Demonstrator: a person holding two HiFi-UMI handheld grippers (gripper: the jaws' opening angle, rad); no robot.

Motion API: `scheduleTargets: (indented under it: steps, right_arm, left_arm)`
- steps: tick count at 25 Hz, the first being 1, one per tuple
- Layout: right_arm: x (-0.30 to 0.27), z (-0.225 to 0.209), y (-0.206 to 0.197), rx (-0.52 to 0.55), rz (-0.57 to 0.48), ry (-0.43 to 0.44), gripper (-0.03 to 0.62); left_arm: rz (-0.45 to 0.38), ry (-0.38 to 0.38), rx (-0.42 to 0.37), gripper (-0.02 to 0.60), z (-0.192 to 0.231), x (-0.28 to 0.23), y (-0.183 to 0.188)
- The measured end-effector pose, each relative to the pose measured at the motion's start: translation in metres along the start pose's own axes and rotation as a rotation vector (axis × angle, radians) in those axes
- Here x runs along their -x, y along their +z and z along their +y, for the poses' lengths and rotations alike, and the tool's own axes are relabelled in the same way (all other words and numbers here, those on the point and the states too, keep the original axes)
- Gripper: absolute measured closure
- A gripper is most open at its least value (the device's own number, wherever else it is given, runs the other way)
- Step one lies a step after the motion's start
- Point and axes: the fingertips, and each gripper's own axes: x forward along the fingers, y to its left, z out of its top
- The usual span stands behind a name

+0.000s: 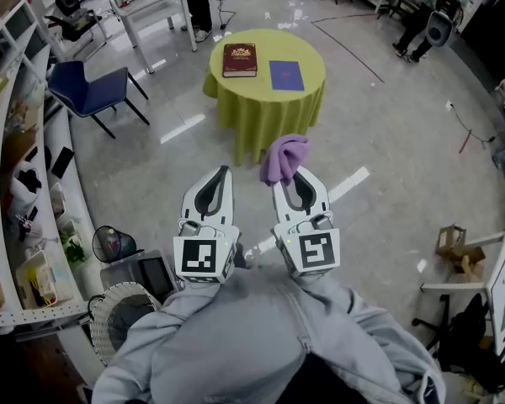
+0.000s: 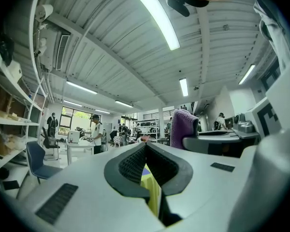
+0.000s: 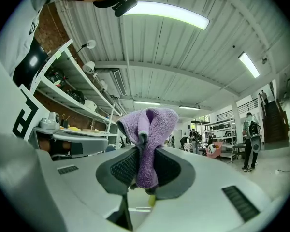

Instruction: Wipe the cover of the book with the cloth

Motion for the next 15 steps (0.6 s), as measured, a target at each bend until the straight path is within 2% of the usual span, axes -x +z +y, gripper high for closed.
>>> scheduleTargets:
  steps: [6, 15]
  right_arm:
    - [-0.043, -0.002, -0.017, 0.001, 0.03, 0.01, 0.502]
    - [-0.146, -0.026, -0.035, 0.006, 0.066, -0.006, 0.502]
  left_arm:
    - [-0.005, -0.003, 0.015, 0.563, 0.033, -0.033, -0.008]
    - [0.002, -0.046, 0.019, 0.563, 0.094, -0.121, -0.017]
